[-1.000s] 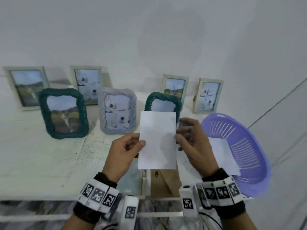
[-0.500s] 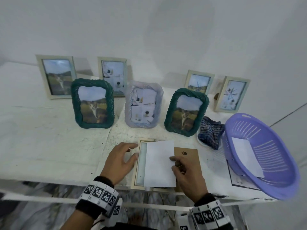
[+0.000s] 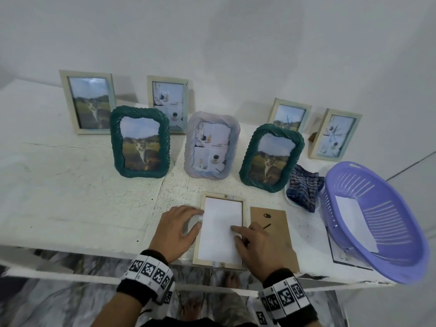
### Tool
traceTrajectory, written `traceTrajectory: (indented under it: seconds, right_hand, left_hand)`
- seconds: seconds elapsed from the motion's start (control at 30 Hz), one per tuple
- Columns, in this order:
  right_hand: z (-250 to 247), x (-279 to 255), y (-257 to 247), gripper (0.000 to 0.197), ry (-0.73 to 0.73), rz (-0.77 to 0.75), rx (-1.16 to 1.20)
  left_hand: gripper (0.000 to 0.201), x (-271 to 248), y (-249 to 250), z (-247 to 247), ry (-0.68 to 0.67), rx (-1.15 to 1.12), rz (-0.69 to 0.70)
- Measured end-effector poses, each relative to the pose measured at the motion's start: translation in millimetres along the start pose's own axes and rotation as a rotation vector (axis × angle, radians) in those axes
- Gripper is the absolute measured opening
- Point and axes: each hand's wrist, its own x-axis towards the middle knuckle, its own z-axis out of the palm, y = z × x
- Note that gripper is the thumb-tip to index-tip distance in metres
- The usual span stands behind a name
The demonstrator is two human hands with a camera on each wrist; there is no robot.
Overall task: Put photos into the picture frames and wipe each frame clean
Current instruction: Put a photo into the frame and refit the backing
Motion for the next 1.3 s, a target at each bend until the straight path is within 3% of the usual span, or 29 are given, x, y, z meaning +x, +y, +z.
traceTrajectory:
  seconds: [0.1,0.27,0.4,0.63,0.9,1.03,1.3]
  right_hand:
    - [1,-1,6,0.034,0.053,0.016,0.023]
    - [-10,-10,32,0.036,0.23,0.123,-0.138]
    - [-14,-19,46,0.051,0.091,0.398,-0.287]
    - [-15,-16,54,0.048,0.122,0.485,-0.051]
    - [-25,-8,38,0.045,0.409,0.333,-0.123]
    - [-24,-5,21,0.042,0.412,0.267,-0.006]
    - [20,5,-10,0.045,0.284,0.115,-0.045]
  left_hand:
    - [0.031,0,-1,0,-0.003,0.002,0.006]
    - [0.032,-1,-2,1,0.008,-0.007,0.016]
    - [0.033,-1,-2,2,0.018,-0.003,0.013]
    - [0.03,-1,-5,3,0.002,0.024,0.04]
    - [0.03,-1,-5,3,0.004,0.03,0.04]
    - [0.032,0,-7,3,-0.003,0.034,0.035]
    - [0.034,0,-3,2,-0.02,0.041,0.034]
